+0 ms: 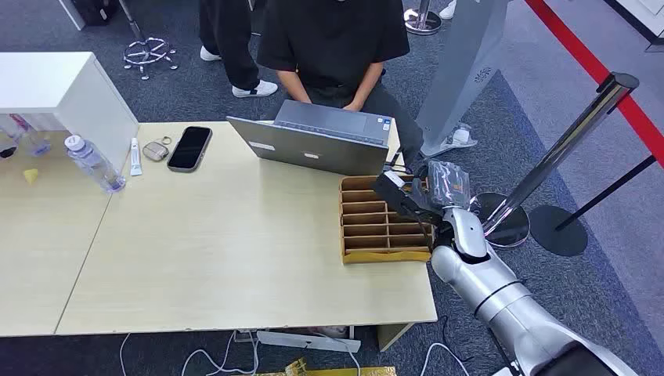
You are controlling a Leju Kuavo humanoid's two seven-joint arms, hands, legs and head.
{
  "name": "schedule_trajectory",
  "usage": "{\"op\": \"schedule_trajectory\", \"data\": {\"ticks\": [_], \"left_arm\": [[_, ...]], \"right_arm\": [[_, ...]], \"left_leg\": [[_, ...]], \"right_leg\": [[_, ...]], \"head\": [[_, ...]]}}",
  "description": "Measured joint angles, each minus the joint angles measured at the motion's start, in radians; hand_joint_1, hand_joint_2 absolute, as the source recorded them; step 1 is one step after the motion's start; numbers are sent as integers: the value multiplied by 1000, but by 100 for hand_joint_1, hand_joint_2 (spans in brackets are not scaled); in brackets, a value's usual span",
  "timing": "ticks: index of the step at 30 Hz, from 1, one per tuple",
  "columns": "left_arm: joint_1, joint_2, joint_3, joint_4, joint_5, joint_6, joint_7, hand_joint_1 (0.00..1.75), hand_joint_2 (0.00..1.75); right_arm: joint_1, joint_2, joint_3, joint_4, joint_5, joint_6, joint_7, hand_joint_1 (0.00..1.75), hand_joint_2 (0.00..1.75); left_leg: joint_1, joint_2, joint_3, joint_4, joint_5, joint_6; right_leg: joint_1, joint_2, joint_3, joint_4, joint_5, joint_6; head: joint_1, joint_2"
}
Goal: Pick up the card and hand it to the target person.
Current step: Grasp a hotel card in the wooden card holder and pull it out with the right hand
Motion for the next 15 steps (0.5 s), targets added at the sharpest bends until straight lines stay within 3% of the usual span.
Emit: {"op": "schedule_trajectory", "data": {"ticks": [8, 15], "left_arm": [[0, 0, 0, 0, 0, 0, 1, 0, 0], [0, 0, 0, 0, 0, 0, 0, 0, 0]], "right_arm": [[-1, 0, 19, 11, 0, 7, 2, 84, 175], [-1, -2, 31, 9, 2, 4, 16, 89, 175]], "left_leg": [[0, 0, 0, 0, 0, 0], [0, 0, 0, 0, 0, 0]], "right_leg": [[0, 0, 0, 0, 0, 0], [0, 0, 0, 0, 0, 0]], "head": [[0, 0], [0, 0]]}}
